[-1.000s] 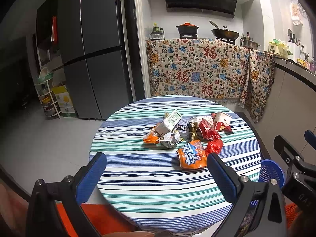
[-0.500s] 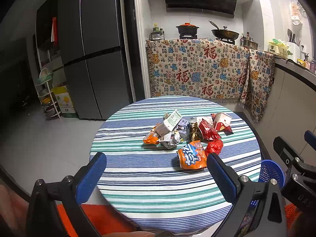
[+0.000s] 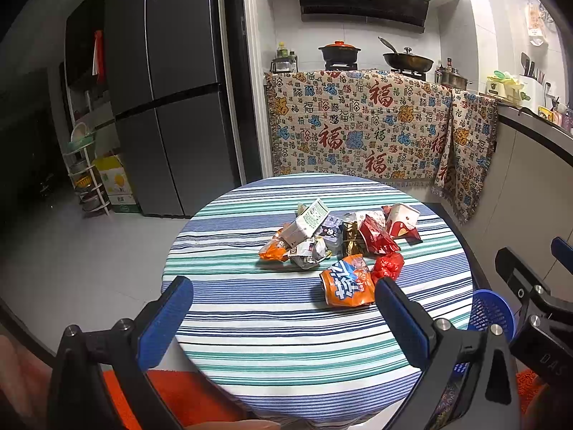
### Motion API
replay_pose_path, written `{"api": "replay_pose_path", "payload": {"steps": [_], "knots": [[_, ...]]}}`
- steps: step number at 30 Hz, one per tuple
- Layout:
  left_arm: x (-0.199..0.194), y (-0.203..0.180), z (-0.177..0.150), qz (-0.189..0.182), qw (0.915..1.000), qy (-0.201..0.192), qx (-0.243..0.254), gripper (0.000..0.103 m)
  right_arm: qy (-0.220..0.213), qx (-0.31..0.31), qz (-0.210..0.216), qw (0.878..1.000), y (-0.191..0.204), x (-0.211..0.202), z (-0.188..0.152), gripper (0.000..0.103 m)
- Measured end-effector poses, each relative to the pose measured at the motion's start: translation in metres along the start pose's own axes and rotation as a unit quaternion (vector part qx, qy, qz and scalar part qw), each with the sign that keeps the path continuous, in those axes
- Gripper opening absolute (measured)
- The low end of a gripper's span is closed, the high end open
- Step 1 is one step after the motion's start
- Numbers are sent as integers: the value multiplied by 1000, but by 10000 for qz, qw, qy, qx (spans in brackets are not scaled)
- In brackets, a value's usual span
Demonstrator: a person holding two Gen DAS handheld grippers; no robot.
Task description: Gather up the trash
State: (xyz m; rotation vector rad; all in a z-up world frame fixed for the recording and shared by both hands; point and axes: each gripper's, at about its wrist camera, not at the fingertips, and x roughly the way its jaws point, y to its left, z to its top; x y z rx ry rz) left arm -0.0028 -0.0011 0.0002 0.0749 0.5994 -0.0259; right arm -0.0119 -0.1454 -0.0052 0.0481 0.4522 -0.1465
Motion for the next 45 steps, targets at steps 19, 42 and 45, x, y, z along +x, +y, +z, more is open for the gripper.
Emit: {"api": "replay_pose_path", "payload": {"steps": [19,42,45], "knots": [[0,1,0,-2,10000,4,-1,103,3,5,6,10000,1,1,0,103],[7,1,-3,-8,10000,80,-24,103,40,3,-1,10000,3,4,-3,103],[11,4,-4,-2,9999,123,-40,103,55,13,-16,10000,2,5,-4,103]]}}
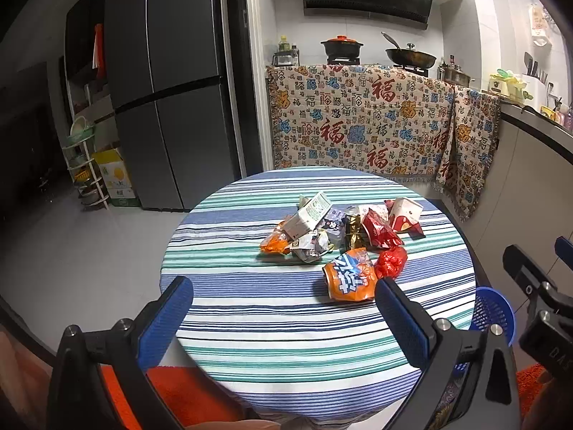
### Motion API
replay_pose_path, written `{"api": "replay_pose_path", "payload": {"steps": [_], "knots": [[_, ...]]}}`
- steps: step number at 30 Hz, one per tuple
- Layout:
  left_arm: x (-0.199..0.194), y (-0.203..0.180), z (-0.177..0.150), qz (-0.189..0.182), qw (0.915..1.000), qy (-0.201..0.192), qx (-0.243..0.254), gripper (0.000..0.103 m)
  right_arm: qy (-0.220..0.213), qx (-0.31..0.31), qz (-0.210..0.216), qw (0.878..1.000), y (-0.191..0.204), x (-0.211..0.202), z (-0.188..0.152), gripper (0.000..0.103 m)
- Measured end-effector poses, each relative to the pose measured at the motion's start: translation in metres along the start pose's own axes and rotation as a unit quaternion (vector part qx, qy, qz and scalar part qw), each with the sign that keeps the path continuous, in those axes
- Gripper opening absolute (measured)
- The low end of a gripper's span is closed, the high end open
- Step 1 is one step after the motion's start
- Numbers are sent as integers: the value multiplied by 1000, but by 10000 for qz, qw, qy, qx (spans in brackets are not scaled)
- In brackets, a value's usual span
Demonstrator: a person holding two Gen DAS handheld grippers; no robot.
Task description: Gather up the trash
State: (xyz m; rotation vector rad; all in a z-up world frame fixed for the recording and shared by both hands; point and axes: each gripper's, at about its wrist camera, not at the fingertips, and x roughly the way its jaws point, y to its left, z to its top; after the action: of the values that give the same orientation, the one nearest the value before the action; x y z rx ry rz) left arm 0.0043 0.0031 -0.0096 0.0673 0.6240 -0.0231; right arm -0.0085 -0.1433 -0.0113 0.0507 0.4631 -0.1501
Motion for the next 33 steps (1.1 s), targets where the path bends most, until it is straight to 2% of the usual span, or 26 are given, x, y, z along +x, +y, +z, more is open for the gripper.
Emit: {"api": "replay_pose_path", "payload": {"steps": [7,12,15,26,33], "knots": [[18,6,-8,-87,9998,191,-53,103,86,-2,-36,10000,-2,8,-4,103],[36,6,-15,-372,9987,341,-55,103,160,77,24,9998,-6,21,-10,103],[51,6,-22,-583,9972,465,9,103,251,101,7,9996,-10,32,-16,103],[107,-6,-45,-816,9919,965,157,103,639,40,77,9979,-24,86,-44,103],[130,-12,-49,-632,9918,1069,290,103,938,92,130,9955,-32,118,-64,103]]}}
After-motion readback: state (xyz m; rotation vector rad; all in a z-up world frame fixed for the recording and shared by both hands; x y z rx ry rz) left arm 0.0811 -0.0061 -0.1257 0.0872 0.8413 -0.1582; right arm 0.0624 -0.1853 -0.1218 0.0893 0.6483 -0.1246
